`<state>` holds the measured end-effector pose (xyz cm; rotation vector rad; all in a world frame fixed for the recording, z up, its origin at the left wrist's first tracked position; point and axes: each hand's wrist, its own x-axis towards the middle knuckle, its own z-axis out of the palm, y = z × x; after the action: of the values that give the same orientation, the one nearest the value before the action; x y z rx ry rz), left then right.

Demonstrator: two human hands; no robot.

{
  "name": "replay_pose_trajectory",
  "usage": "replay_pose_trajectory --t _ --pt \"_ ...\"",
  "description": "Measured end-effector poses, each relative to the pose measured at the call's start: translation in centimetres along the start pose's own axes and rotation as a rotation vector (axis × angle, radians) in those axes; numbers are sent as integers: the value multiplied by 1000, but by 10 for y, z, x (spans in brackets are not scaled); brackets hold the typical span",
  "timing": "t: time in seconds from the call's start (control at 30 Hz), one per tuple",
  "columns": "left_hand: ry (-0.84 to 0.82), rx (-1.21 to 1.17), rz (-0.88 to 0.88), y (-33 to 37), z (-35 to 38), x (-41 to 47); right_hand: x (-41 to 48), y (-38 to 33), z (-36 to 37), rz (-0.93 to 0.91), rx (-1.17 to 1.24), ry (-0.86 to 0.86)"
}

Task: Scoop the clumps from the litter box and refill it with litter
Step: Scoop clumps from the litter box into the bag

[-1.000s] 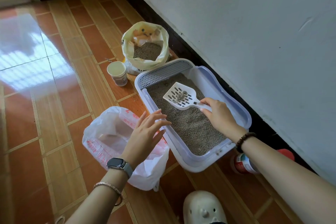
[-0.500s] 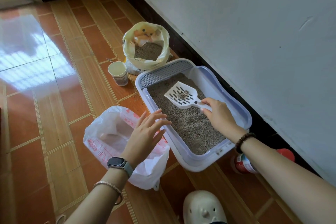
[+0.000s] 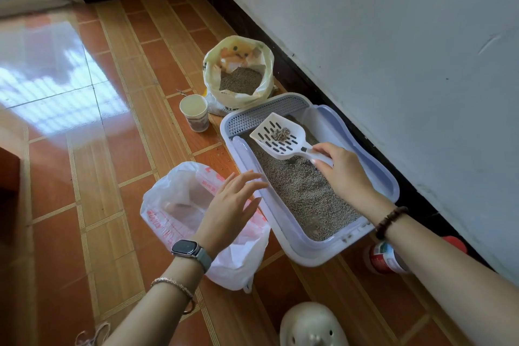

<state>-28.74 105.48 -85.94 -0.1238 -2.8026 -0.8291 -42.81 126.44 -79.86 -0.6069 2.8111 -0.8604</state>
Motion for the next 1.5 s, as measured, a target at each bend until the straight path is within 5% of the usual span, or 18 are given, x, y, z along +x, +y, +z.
replay_pose_trajectory --t 0.2,0.3,0.4,0.63,0.77,0.9,1.3,1.5 --pt "142 211 -170 -33 -23 -40 7 -42 8 -109 62 -10" --pt "335 243 -547 -46 -39 -72 7 -67 23 -173 75 -57" --pt "264 86 -943 -48 -43 -97 4 -86 42 -226 60 -96" --pt "170 48 -1288 -39 -35 -107 -8 -102 76 -287 -4 -197" --pt "110 -55 -1312 -38 -39 -112 -13 -100 81 -312 -37 -221" --pt "310 -249 -1213 -45 -32 -120 -16 -99 84 -326 -43 -225" --pt "447 -163 -1082 -107 -58 -81 -5 -108 91 -356 -84 -258" --pt "538 -227 -1067 -118 -64 -81 -1 -116 105 -514 -418 -230"
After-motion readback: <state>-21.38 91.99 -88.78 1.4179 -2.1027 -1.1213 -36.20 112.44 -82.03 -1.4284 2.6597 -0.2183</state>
